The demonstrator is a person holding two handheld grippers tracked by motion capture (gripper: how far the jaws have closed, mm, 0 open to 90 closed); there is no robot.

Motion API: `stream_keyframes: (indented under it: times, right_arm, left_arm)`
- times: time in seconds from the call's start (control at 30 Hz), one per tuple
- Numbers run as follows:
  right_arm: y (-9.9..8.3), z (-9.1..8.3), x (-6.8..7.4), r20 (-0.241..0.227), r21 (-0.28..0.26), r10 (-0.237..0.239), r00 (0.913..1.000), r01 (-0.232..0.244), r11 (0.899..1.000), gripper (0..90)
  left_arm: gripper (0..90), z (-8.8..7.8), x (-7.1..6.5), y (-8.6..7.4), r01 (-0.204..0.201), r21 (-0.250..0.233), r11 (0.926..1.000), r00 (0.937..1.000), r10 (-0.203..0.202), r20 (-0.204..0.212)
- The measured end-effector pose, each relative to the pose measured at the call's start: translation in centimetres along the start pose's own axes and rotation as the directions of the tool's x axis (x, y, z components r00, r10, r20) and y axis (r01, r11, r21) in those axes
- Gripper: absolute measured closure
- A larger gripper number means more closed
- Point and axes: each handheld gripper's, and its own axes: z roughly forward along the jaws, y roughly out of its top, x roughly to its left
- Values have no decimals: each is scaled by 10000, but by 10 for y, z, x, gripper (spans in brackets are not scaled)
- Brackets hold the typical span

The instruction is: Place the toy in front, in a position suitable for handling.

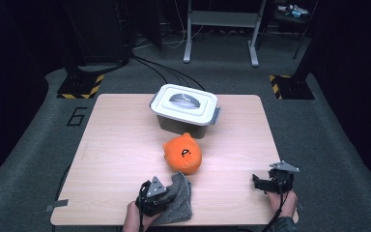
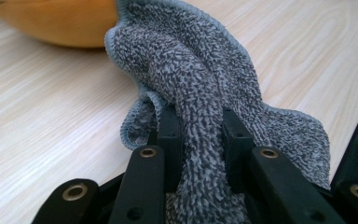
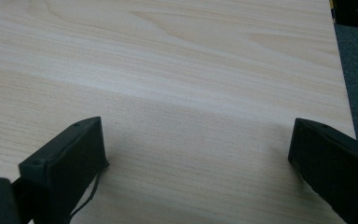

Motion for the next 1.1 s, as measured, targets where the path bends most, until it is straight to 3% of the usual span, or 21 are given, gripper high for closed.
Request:
stream_keyframes:
  times: [0.17,0.3,0.43,0.5,0.63,0.8,0.9,1.03,1.1]
  right_arm:
    - [0,0,0,-10,4,-1,10000,1,10000,29]
    - [0,0,0,3,5,-40,10000,40,10000,29]
    - [0,0,0,-10,25,11,10000,-11,10000,29]
    - [0,0,0,-3,17,40,10000,-40,10000,29]
    - [0,0,0,44,28,43,10000,-43,10000,28]
    - [1,0,-1,87,117,150,9998,-151,9998,28]
    - [2,-1,0,28,223,162,9999,-163,9996,36]
    - [5,-7,-1,-409,216,468,9981,-460,9987,42]
    - [9,-11,4,-674,199,387,9970,-374,9991,42]
  left_arm:
    - [742,13,-10,10,-414,58,9991,9984,411,391]
    - [736,31,-19,21,-923,43,9957,9923,916,838]
    - [728,51,-27,35,-1423,33,9898,9858,1414,905]
    - [726,63,-31,46,-1839,152,9828,9790,1817,920]
    - [662,77,-33,51,-1904,383,9810,9783,1863,907]
    - [387,71,-33,50,-1820,303,9828,9806,1791,801]
    - [313,59,-32,51,-1820,87,9833,9808,1809,728]
    - [248,46,-29,50,-1686,-24,9857,9839,1684,597]
    - [223,39,-29,48,-1672,-43,9859,9848,1672,472]
